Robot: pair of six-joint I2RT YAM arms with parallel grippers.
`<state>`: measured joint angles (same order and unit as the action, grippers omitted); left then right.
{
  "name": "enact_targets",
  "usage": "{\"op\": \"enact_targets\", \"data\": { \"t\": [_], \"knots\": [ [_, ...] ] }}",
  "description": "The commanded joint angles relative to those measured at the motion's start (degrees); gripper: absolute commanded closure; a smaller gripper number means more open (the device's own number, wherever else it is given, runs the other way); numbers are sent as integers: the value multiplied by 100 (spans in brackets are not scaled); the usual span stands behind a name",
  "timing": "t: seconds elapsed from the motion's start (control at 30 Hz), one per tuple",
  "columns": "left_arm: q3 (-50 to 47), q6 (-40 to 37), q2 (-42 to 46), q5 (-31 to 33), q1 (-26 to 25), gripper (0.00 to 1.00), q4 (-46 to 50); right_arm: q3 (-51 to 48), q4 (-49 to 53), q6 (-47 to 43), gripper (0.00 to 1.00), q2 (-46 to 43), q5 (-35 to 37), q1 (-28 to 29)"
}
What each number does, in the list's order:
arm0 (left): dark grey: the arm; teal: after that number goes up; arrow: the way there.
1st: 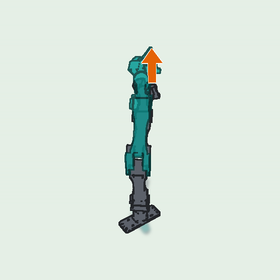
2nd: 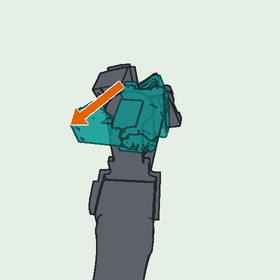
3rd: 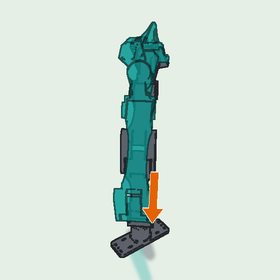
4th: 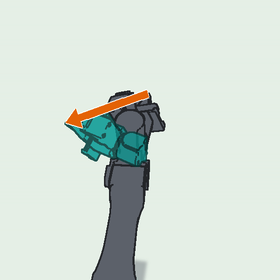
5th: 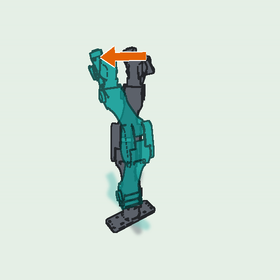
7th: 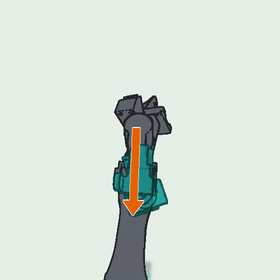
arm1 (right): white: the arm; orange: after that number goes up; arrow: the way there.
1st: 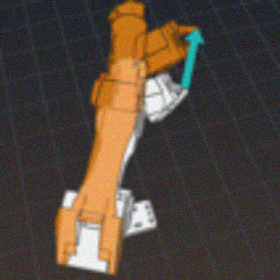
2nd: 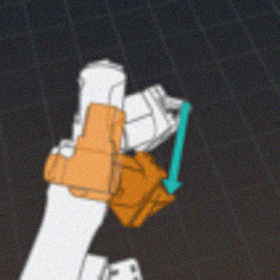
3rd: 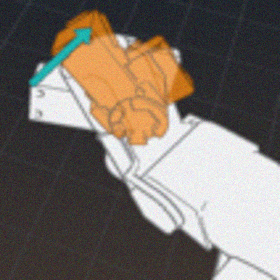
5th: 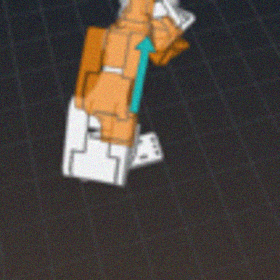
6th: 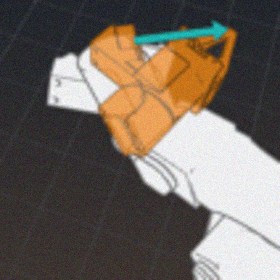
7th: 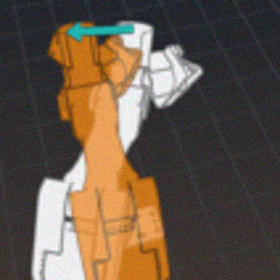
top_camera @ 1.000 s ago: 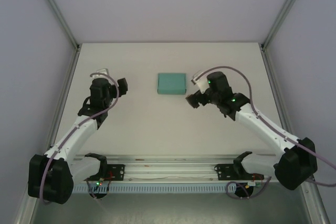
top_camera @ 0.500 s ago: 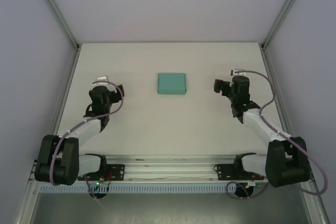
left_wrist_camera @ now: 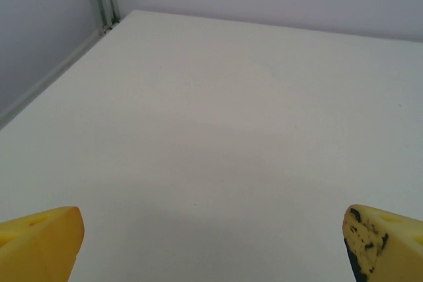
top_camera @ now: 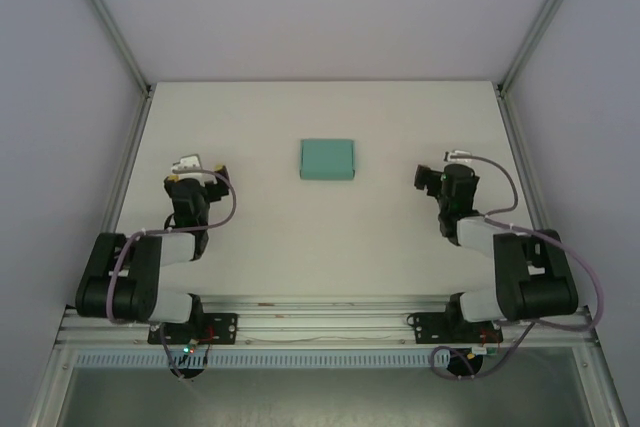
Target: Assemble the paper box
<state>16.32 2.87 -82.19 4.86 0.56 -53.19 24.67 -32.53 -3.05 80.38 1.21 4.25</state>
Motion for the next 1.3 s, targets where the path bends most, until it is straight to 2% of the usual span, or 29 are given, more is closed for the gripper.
{"op": "enact_targets", "data": {
  "t": [0.0,0.03,0.07,0.1,0.13,0.17,0.23,0.3,0.37,0.43,0.5,1.27],
  "knots": [
    [23,-194,-628,-50,68,0,-1139,-26,-701,-5,0,49,-35,-114],
    [239,-150,-407,-171,75,0,-302,-152,-868,18,0,30,-105,-170],
    [298,-161,-395,-242,91,0,-170,-351,-1226,98,0,42,-170,-264],
    [171,-228,-522,-292,85,0,-638,-574,-1705,215,0,194,-314,-403],
    [150,-203,-536,-245,85,0,-705,-752,-2533,354,0,564,-350,-491],
    [240,-160,-439,-187,85,0,-329,-797,-3044,399,0,786,-259,-504],
    [209,-169,-473,-180,85,0,-476,-418,-1555,408,0,337,-377,-571],
    [253,-161,-445,-184,84,0,-342,-278,-1856,443,0,694,-451,-587],
    [228,-171,-457,-173,86,0,-409,-178,-1310,579,0,490,-249,-644],
    [252,-165,-439,-176,85,0,-321,-274,-1681,560,0,609,-258,-648],
    [239,-165,-450,-177,87,0,-384,-188,-1398,545,0,542,-247,-645],
    [247,-166,-433,-183,83,0,-334,-217,-1457,518,0,541,-306,-652]
  ]
}}
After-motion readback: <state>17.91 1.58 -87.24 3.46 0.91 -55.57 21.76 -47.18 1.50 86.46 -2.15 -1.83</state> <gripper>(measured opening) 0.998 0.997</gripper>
